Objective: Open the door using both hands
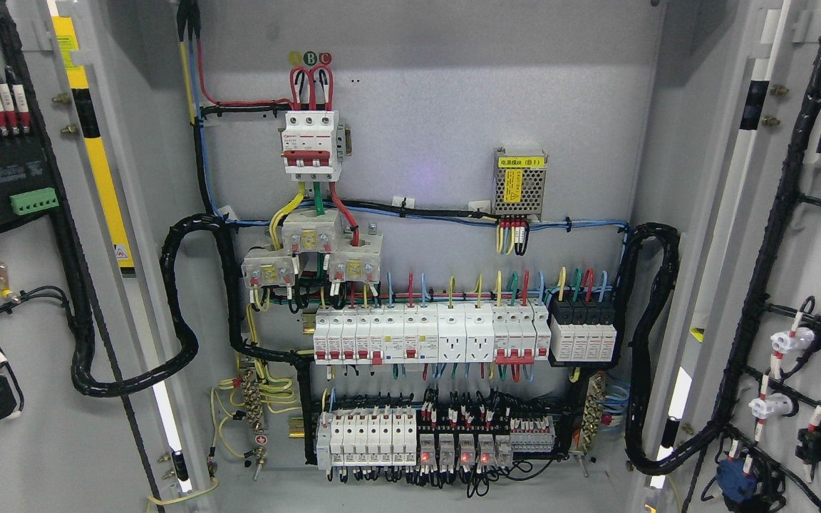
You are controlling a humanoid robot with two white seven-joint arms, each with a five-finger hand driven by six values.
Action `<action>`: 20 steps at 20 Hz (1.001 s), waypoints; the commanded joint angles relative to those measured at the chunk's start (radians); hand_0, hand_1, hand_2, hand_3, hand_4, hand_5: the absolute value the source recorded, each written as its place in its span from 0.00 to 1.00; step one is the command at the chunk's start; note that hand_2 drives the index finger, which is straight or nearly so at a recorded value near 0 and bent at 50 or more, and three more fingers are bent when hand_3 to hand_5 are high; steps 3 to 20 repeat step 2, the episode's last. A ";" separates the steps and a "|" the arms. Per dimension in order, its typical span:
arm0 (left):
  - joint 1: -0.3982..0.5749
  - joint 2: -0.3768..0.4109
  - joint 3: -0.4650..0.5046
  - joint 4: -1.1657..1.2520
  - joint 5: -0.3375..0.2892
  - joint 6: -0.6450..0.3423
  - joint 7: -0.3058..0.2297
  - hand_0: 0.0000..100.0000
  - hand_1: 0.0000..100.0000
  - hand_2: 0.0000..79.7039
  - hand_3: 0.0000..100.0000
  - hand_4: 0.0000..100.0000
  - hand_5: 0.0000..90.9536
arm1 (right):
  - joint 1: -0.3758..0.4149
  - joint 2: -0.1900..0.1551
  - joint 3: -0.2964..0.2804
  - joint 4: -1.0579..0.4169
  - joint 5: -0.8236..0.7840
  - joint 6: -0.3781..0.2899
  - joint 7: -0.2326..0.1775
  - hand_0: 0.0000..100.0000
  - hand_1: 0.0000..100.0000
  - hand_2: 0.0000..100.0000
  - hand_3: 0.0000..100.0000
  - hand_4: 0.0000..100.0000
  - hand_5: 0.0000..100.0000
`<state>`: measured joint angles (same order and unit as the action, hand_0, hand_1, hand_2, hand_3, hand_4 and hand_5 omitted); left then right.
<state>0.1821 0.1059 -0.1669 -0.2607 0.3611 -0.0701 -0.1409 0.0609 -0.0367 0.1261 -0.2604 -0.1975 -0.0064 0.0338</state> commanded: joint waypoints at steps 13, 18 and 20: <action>-0.004 -0.011 -0.009 0.052 -0.001 0.001 -0.005 0.12 0.56 0.00 0.00 0.00 0.00 | -0.026 0.018 -0.043 0.144 0.003 0.026 -0.012 0.00 0.50 0.04 0.00 0.00 0.00; -0.004 -0.011 -0.009 0.052 -0.001 0.001 -0.005 0.12 0.56 0.00 0.00 0.00 0.00 | -0.026 0.018 -0.043 0.144 0.003 0.026 -0.012 0.00 0.50 0.04 0.00 0.00 0.00; -0.004 -0.011 -0.009 0.052 -0.001 0.001 -0.005 0.12 0.56 0.00 0.00 0.00 0.00 | -0.026 0.018 -0.043 0.144 0.003 0.026 -0.012 0.00 0.50 0.04 0.00 0.00 0.00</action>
